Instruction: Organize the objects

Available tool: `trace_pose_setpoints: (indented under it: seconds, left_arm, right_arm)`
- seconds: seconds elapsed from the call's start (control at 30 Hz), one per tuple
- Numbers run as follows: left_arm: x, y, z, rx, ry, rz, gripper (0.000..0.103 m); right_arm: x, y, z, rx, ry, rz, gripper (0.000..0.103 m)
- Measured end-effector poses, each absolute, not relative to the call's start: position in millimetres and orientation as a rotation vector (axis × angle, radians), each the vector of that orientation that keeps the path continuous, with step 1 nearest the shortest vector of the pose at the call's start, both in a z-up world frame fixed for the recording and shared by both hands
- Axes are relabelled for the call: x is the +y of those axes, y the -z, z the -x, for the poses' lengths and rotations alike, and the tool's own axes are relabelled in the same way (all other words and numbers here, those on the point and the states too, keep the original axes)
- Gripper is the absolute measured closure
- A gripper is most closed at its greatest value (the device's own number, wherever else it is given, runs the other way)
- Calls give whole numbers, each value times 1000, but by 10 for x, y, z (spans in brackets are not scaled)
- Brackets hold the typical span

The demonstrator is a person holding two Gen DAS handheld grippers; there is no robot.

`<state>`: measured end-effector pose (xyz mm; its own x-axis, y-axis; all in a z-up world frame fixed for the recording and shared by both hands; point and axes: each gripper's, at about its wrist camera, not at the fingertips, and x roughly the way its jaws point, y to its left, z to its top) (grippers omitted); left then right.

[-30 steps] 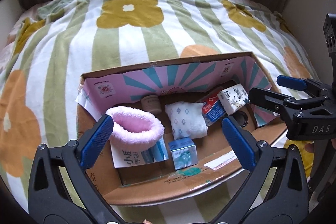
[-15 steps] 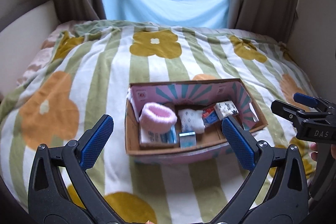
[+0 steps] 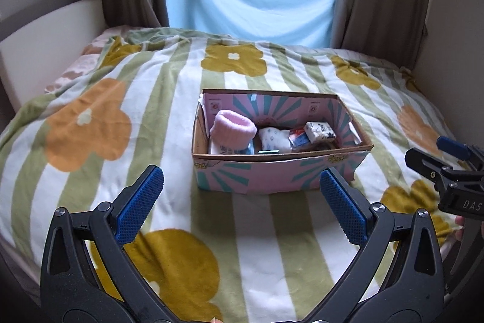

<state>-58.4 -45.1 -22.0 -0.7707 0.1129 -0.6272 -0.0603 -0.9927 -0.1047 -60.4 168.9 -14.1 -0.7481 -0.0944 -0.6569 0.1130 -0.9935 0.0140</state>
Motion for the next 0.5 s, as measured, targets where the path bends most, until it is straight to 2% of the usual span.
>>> trace_pose_setpoints:
  seconds: [0.13,0.5]
  left_arm:
    - [-441,169,556,-108,-2890,996,0]
    - [-412,83,471,-79,-2926,949,0]
  right_arm:
    - [1648,109,571,82,2862,-1044,0]
    - [1667,54,551,56,2872,-1035,0]
